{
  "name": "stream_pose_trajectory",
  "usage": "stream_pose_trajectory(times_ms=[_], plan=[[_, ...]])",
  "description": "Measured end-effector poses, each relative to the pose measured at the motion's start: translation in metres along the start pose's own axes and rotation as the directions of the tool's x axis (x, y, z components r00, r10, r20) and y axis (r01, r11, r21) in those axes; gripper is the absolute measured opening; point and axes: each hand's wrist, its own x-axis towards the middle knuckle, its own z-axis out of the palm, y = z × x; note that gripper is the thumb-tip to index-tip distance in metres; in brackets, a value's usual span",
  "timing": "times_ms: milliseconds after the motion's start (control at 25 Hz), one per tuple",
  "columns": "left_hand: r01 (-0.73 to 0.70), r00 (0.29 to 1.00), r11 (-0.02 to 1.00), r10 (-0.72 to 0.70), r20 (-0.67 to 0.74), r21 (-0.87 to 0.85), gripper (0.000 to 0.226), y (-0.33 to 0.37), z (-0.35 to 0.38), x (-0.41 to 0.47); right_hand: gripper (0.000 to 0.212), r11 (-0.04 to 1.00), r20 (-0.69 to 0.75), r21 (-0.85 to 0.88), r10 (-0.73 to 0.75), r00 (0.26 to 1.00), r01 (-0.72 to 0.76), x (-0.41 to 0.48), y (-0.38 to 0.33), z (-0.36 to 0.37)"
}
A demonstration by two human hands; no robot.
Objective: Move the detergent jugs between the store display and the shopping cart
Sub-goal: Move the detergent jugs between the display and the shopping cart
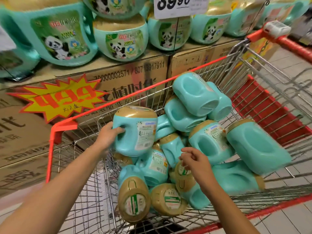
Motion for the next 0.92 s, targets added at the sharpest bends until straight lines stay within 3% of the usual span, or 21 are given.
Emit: stream_pose_trajectory(times_ms=[160, 240, 360, 560, 720, 800, 840, 920], plan=[[0.04, 0.978, 0.937, 0.035, 0.208, -0.346, 0.02, 0.023, 0.004, -0.058, 0.051, 0.992, 0.074, 0.093, -0.095, 0.993, 0.088, -0.001, -0.025, 0.012], [0.103, 0.964, 0.867, 0.034, 0.265, -0.488, 0.022, 0.029, 0.005, -0.08, 0.054, 0.973, 0.127, 0.176, -0.172, 0.977, 0.148, -0.006, -0.038, 0.013], [0.191, 0.949, 0.814, -0.011, 0.314, -0.549, 0.02, 0.03, 0.008, -0.11, 0.053, 0.938, 0.209, 0.301, -0.239, 0.948, 0.171, -0.021, -0.046, 0.013], [0.168, 0.975, 0.733, -0.024, 0.223, -0.659, 0.021, 0.017, 0.018, -0.134, 0.061, 0.906, 0.146, 0.344, -0.31, 0.939, 0.246, -0.044, -0.044, 0.02], [0.291, 0.938, 0.61, -0.028, 0.347, -0.737, 0.032, 0.006, 0.018, -0.145, 0.05, 0.906, 0.14, 0.366, -0.279, 0.95, 0.213, -0.053, -0.048, 0.023], [0.314, 0.925, 0.584, -0.011, 0.38, -0.749, 0.034, 0.006, 0.017, -0.152, 0.044, 0.948, 0.113, 0.227, -0.253, 0.961, 0.223, -0.053, -0.057, 0.023], [0.283, 0.941, 0.588, -0.019, 0.337, -0.757, 0.035, 0.006, 0.018, -0.154, 0.051, 0.961, 0.07, 0.055, -0.275, 0.959, 0.271, -0.052, -0.06, 0.02], [0.145, 0.984, 0.622, -0.012, 0.175, -0.77, 0.041, 0.007, 0.022, -0.161, 0.068, 0.886, 0.02, -0.251, -0.397, 0.918, 0.389, -0.056, -0.069, 0.017]])
